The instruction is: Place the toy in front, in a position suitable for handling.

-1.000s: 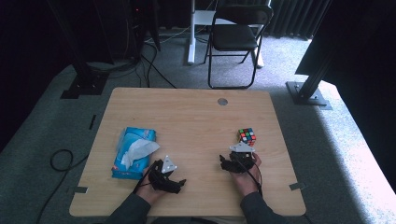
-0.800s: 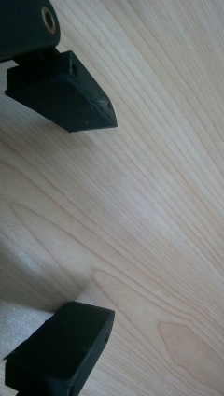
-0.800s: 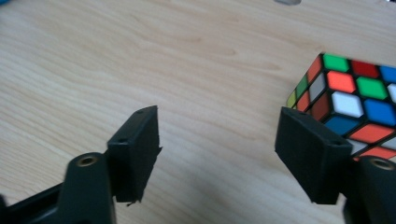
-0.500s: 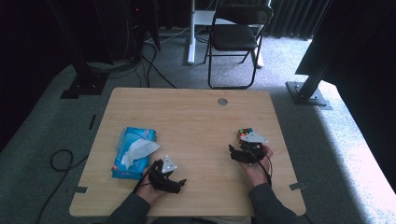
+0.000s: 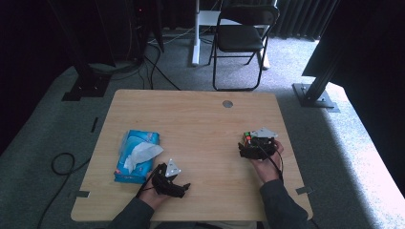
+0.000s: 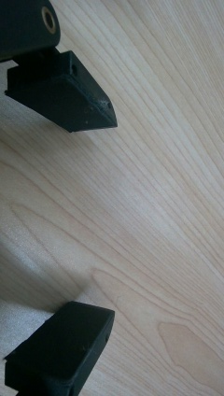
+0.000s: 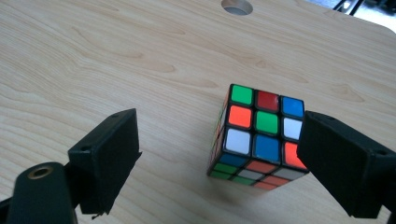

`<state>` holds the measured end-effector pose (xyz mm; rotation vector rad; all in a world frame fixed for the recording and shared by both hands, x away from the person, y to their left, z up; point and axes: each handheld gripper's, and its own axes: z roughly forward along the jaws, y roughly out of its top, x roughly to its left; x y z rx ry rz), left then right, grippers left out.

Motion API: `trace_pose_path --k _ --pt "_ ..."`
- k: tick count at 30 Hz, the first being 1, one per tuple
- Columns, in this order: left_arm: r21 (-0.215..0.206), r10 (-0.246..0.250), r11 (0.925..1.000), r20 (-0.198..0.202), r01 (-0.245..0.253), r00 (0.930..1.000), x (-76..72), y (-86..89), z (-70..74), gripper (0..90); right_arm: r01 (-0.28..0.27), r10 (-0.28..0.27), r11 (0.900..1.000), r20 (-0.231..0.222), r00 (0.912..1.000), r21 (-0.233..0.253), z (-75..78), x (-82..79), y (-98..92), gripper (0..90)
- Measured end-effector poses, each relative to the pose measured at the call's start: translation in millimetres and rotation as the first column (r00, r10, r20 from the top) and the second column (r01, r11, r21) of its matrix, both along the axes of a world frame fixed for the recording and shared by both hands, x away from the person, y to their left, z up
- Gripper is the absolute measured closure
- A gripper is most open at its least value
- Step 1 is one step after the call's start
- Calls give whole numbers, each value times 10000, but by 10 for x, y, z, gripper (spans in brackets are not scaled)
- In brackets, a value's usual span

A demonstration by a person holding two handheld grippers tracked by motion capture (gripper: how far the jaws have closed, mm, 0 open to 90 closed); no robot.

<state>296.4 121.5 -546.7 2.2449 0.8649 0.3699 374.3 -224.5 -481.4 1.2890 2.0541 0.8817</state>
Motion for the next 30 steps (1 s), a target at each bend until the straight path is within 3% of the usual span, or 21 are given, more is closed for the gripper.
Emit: trace_pose_path --k 7,14,23,29,30 --pt "-4 11 10000 -1 -11 10000 0 -1 0 88 -337 338 9994 -123 9994 96 -19 95 -77 131" --pt "-2 13 10000 1 -13 10000 0 -1 0 88 -260 263 9996 -207 9994 143 -70 214 -140 146" --pt "-27 40 10000 3 -40 10000 -2 -4 -1 88 -59 62 9998 -141 9999 206 -90 252 -197 145" --pt "-39 62 10000 4 -62 10000 -2 -6 -2 89 77 -62 9991 -357 9993 419 -146 283 -245 150" --pt "-38 65 10000 7 -65 10000 -2 -6 -2 88 169 -140 9979 -464 9988 628 -175 295 -263 151"
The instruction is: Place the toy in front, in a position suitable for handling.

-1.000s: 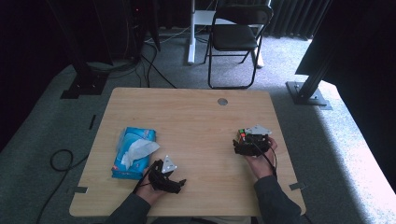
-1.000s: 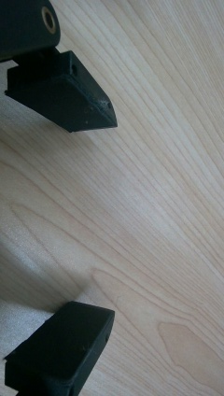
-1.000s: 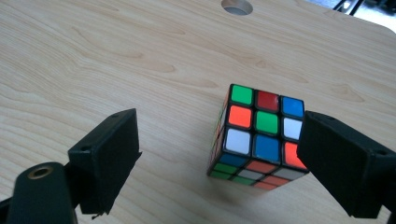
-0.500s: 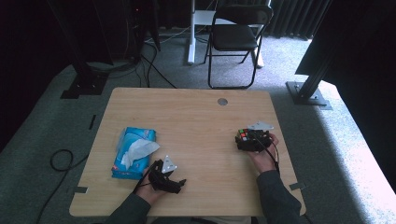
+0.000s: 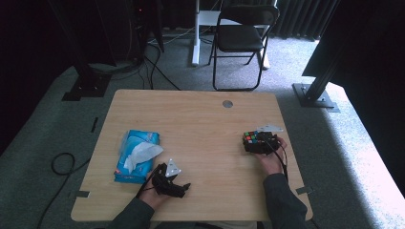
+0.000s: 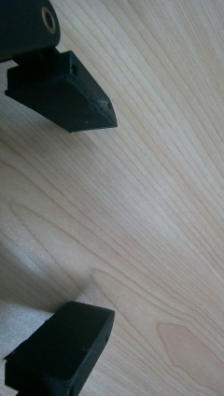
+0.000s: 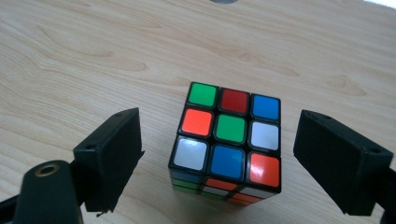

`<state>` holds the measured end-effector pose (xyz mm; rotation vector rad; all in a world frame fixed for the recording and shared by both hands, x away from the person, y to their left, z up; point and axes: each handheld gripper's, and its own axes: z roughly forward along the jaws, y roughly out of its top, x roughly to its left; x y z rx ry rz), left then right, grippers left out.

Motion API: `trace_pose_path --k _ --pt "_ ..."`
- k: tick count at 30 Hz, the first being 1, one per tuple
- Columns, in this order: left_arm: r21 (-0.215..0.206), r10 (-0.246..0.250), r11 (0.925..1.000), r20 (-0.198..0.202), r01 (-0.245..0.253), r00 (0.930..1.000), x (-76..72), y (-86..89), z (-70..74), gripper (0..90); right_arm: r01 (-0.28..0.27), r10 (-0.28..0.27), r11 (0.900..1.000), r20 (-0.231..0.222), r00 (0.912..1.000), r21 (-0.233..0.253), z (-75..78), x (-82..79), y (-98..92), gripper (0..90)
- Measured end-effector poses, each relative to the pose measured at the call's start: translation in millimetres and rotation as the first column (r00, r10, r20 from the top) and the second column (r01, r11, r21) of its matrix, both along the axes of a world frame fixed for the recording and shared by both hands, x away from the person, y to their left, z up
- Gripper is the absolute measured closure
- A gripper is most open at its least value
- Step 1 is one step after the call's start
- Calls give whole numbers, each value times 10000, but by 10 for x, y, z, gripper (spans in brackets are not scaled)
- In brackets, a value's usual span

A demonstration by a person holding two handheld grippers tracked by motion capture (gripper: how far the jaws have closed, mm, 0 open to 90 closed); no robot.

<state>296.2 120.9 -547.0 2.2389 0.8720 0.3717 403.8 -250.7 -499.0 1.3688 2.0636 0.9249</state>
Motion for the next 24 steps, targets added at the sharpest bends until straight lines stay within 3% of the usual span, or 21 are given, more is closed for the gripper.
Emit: trace_pose_path --k 14,24 --pt "-3 12 10000 1 -12 10000 -1 -1 0 88 205 -197 9994 -262 9995 294 -107 34 -27 173" --pt "0 24 10000 0 -24 10000 -1 -2 0 88 514 -465 9944 -545 9974 925 -158 86 -78 186"
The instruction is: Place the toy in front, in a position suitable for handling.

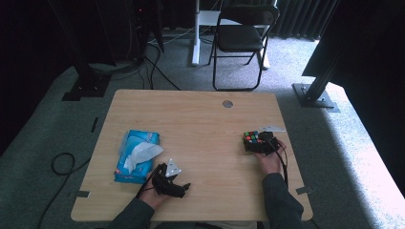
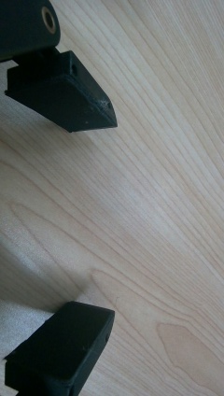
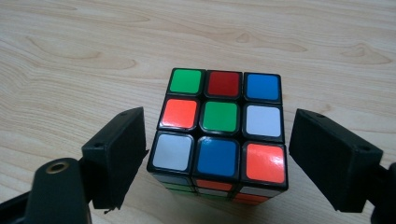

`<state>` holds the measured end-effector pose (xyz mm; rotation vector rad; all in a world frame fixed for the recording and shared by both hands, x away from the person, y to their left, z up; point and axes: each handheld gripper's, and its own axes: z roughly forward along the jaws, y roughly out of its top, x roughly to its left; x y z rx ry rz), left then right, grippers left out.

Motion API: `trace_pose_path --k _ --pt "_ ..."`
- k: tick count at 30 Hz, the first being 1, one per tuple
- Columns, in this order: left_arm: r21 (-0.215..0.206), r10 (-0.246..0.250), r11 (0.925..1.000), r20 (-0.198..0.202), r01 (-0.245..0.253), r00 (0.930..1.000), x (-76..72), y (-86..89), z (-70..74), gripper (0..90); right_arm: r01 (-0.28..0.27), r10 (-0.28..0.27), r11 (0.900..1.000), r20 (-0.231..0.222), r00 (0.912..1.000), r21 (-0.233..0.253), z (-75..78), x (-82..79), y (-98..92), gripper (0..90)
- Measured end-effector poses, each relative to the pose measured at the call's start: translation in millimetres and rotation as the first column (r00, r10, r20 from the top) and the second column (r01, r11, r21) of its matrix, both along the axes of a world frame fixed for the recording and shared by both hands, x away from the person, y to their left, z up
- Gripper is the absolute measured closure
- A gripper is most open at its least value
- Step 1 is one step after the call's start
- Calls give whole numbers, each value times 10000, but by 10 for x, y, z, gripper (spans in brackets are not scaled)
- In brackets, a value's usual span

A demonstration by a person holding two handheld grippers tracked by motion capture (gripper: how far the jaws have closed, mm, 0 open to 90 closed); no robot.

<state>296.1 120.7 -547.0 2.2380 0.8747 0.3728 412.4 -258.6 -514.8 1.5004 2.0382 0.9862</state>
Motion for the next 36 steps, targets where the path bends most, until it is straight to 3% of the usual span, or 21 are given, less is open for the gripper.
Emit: trace_pose_path --k 8,13,32,36 --pt "2 3 10000 1 -3 10000 0 0 0 88 -20 18 9999 -163 9999 -143 -43 18 27 203" --pt "-1 3 10000 1 -3 10000 0 0 0 89 54 -50 9999 -331 9994 96 -72 34 13 299" --pt "3 14 10000 1 -14 10000 -1 -1 0 88 -14 20 9999 -439 9990 156 -77 47 0 307" --pt "2 15 10000 1 -15 10000 -1 -1 0 88 -112 111 9999 -353 9993 -25 -65 39 2 322"
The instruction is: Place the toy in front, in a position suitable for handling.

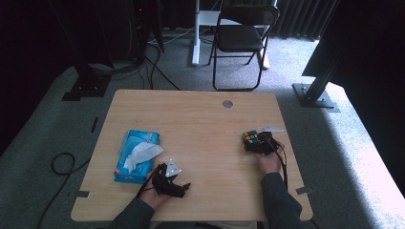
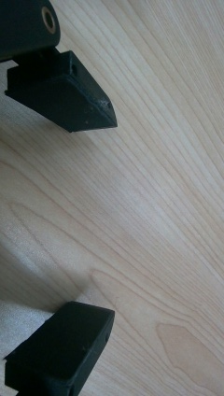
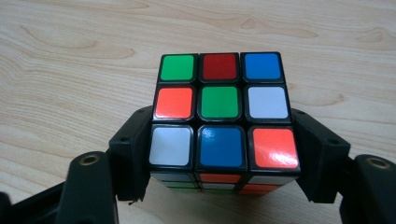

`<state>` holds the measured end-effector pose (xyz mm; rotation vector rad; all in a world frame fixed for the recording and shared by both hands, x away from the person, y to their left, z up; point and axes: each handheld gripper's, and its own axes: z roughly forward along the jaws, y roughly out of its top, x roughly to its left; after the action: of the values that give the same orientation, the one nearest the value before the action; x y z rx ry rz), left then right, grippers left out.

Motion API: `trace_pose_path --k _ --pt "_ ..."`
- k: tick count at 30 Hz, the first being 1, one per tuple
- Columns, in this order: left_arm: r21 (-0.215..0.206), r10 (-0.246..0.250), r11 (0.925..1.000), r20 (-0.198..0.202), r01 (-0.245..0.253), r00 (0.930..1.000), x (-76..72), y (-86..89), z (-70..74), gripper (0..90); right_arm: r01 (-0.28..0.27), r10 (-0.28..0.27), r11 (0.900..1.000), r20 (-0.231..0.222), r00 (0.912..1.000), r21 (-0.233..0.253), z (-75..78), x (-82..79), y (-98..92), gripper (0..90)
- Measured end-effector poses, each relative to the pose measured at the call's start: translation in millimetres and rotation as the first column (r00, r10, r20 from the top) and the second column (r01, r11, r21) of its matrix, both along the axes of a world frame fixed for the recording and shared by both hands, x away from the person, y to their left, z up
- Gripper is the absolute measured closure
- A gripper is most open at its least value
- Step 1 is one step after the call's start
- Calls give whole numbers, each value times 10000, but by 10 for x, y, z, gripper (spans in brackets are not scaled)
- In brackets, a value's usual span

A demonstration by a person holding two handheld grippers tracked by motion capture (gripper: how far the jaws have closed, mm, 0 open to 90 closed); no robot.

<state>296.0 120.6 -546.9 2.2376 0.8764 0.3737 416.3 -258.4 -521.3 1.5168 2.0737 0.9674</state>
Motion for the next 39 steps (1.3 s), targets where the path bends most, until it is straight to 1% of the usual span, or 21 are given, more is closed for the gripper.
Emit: trace_pose_path --k 1,2,4,11,22,31,39 --pt "1 -1 10000 -1 1 10000 0 0 0 88 0 0 10000 0 10000 0 0 0 0 322" --pt "0 0 10000 0 0 10000 0 0 0 88 -2 3 9999 67 10000 -129 7 -5 8 329" --pt "4 2 10000 -2 -2 10000 0 0 0 88 5 -2 9997 144 9999 -235 15 -11 16 335" --pt "2 0 10000 -1 0 10000 0 0 0 88 -19 27 9995 226 9997 -329 14 -20 35 339" --pt "0 3 10000 -1 -3 10000 0 0 0 88 -46 57 9994 302 9995 -357 14 -37 81 339" --pt "-2 3 10000 -2 -3 10000 0 0 0 89 48 -32 9991 376 9993 -410 35 -52 79 339" --pt "-2 3 10000 -1 -3 10000 0 0 0 88 -9 26 9992 443 9990 -388 57 -70 95 339"
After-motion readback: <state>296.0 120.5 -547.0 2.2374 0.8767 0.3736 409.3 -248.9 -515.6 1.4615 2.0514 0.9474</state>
